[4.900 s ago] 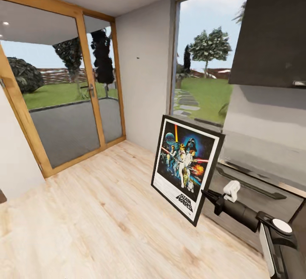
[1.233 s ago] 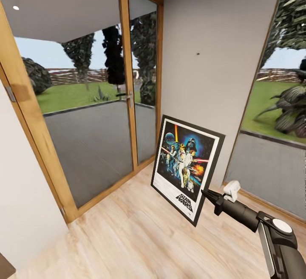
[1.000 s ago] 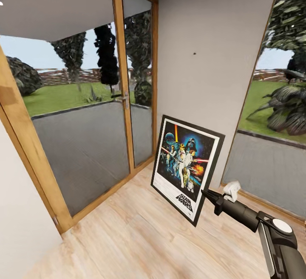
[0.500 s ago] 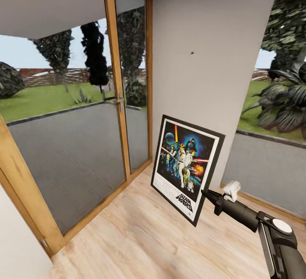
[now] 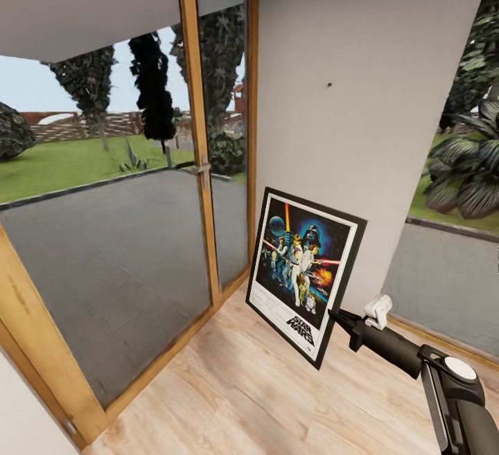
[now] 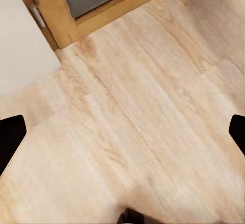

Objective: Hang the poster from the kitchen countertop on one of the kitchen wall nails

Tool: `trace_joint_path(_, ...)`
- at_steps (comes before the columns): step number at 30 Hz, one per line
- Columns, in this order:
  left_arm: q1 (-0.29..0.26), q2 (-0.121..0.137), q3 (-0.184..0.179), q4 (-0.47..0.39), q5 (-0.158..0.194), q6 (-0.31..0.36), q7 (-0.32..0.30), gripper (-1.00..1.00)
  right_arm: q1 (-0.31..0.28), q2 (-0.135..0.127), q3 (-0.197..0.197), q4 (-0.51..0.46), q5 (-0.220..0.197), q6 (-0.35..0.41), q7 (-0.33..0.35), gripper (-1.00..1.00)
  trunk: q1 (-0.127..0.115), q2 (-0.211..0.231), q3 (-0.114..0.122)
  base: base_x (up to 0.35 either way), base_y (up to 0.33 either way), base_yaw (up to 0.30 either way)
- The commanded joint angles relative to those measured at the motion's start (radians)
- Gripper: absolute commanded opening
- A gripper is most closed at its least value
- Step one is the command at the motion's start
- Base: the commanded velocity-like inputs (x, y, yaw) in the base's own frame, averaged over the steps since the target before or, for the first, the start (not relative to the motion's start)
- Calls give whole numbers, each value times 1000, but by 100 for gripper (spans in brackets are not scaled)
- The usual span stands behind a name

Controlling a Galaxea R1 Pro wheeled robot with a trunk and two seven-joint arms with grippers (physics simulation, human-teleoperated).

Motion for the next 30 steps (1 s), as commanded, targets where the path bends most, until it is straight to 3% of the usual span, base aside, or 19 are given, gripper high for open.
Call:
trace_joint_path(1,0,0,1,0,10,-1,-7,100,-1,1,-2,-2,2,12,10,-100,1,-2,-2,290,239,-158)
trace_joint_path(21,0,1,1,0,10,-1,-7,100,-1,1,-2,-2,2,12,9,-100,1,-2,-2,278,257,-268)
trace_joint_path(30,0,1,1,0,10,-2,-7,100,-1,1,-2,-3,2,12,9,-100,1,-2,-2,270,269,-48)
